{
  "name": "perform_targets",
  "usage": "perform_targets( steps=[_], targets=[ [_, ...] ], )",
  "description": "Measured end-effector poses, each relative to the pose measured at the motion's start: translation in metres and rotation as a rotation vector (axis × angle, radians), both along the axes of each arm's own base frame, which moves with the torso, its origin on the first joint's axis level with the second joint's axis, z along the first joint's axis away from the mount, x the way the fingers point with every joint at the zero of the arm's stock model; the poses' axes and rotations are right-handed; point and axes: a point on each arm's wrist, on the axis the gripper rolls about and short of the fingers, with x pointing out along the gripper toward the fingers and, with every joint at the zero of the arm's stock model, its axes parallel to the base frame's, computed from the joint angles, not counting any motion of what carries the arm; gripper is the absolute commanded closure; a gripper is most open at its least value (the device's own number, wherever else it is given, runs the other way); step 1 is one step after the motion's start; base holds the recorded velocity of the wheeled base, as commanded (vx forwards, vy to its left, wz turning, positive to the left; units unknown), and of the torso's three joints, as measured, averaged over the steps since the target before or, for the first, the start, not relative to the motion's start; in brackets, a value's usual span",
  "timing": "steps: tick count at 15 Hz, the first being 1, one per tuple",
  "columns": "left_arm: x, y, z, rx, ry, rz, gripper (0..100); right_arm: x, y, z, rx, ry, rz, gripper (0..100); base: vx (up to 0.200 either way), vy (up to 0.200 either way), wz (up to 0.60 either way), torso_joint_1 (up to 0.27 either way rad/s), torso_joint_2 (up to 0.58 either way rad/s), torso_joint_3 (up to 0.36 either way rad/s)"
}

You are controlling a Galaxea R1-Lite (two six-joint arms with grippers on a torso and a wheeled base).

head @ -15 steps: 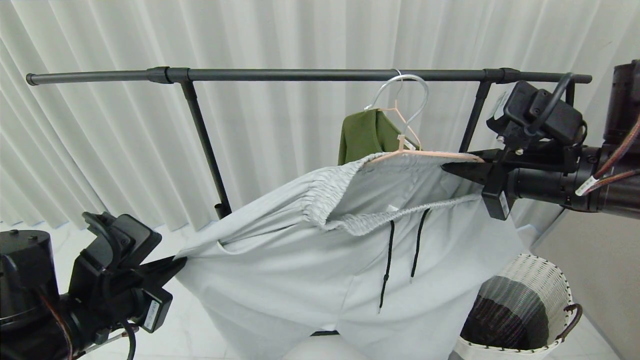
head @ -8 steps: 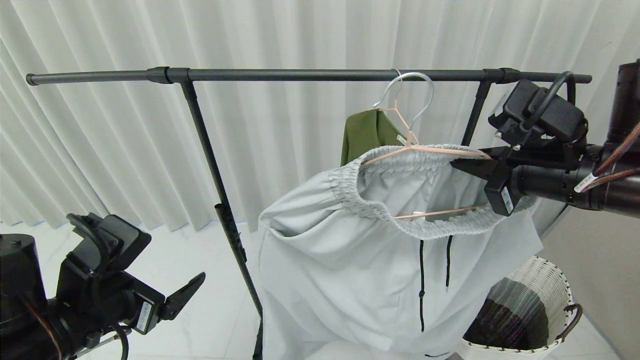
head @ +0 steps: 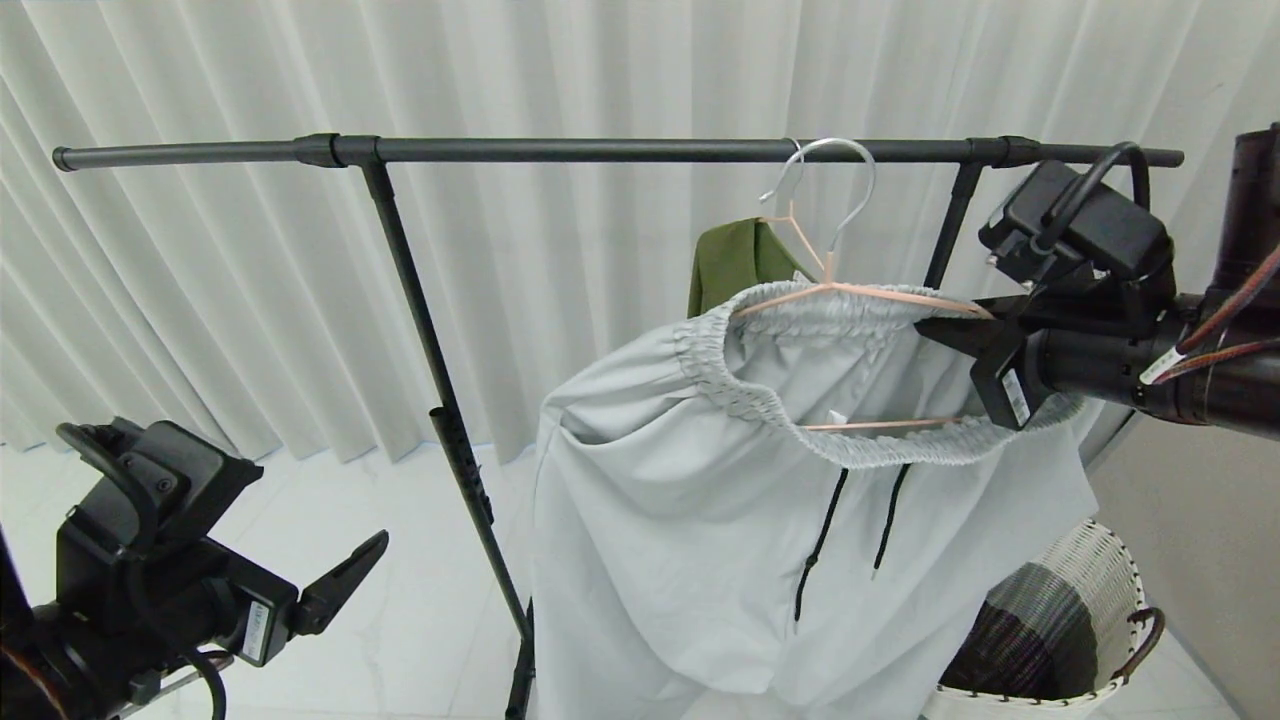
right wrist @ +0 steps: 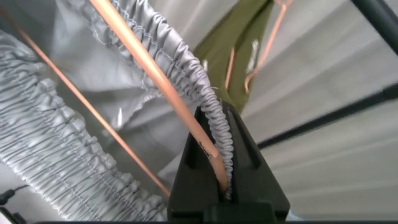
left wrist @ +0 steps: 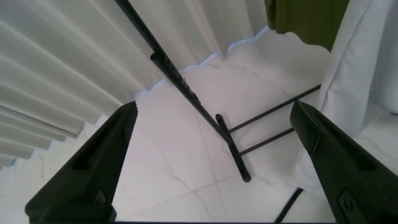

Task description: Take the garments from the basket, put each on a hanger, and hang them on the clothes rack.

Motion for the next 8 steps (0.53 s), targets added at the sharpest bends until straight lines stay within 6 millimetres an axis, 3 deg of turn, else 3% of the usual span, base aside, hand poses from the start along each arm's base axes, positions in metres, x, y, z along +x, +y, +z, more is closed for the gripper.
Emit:
perform_targets(
  steps=[4,8],
  targets=[
    [0.001,0.002,0.005,0.002,-0.022,0.013,0,-0.01,-0.015,-0.004,-0.002,0.103,-0.176,100,0.0,0.0,0.0,0.0,0.0,0.0],
    [0.003,0.002,0.008,-0.001,-0.031,0.017,0,-0.038,-0.057,-0.005,-0.042,0.169,-0.341,100,0.0,0.0,0.0,0.0,0.0,0.0]
  ],
)
